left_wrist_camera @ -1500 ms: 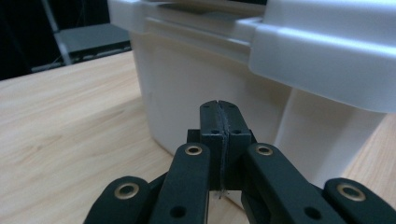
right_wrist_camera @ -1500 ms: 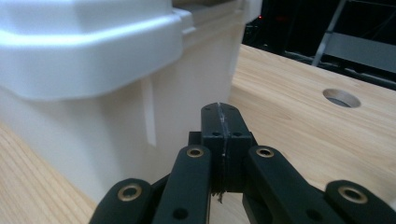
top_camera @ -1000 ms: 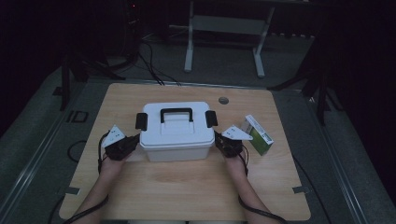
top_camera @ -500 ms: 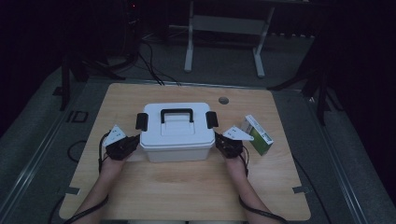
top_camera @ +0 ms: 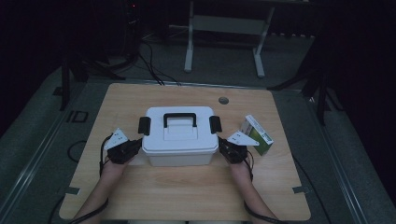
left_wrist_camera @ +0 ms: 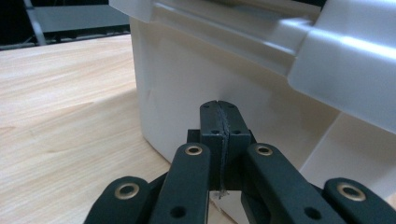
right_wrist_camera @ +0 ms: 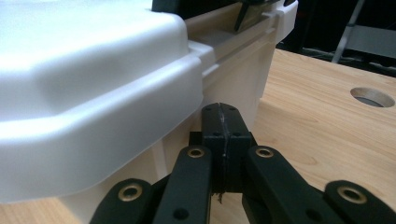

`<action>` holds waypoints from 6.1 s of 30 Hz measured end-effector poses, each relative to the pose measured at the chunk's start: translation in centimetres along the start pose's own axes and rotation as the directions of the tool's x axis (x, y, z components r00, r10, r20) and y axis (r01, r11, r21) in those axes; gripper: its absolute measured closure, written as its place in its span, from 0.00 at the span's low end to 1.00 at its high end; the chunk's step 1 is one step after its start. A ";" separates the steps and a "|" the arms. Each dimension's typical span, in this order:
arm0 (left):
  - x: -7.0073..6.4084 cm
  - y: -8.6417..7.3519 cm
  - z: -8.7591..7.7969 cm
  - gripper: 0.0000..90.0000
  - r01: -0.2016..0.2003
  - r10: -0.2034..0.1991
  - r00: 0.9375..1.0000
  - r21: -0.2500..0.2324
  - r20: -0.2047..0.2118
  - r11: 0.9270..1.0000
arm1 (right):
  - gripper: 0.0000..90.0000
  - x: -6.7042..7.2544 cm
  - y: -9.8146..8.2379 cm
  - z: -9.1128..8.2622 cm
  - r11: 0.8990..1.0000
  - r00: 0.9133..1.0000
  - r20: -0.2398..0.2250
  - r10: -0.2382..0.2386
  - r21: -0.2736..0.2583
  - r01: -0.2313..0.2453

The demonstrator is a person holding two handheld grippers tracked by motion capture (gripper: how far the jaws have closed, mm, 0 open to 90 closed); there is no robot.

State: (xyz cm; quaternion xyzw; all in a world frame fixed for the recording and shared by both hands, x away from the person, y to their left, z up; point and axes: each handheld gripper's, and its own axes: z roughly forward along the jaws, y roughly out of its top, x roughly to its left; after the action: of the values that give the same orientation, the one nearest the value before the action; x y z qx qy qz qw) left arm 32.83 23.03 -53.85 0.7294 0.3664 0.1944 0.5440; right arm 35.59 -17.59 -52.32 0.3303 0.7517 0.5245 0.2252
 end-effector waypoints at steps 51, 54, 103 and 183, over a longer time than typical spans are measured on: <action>-8.3 -2.0 -2.6 1.00 -0.040 0.036 0.982 0.019 0.187 0.999 | 1.00 2.0 -4.2 -10.9 1.000 0.998 -0.047 0.028 -0.010 -0.029; -8.5 -2.1 -2.6 1.00 -0.039 0.034 0.980 0.019 0.196 0.999 | 1.00 2.0 -4.3 -11.1 0.999 0.998 -0.050 0.032 -0.011 -0.033; -7.6 -2.3 -3.2 1.00 -0.010 0.008 0.981 0.010 0.195 1.000 | 1.00 2.6 -4.1 -10.9 0.999 0.997 -0.064 0.037 -0.001 -0.037; -2.4 0.5 -4.8 0.23 -0.162 0.040 0.972 0.533 0.233 0.830 | 0.16 -2.0 -5.3 -13.5 0.995 0.995 0.029 0.096 -0.011 -0.096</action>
State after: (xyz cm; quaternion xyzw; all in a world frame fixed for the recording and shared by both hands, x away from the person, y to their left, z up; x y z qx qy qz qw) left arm 28.13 24.27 -51.52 0.8894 0.3074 0.0309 0.3369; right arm 26.32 -28.89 -52.57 0.3726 0.7290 0.5335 0.2122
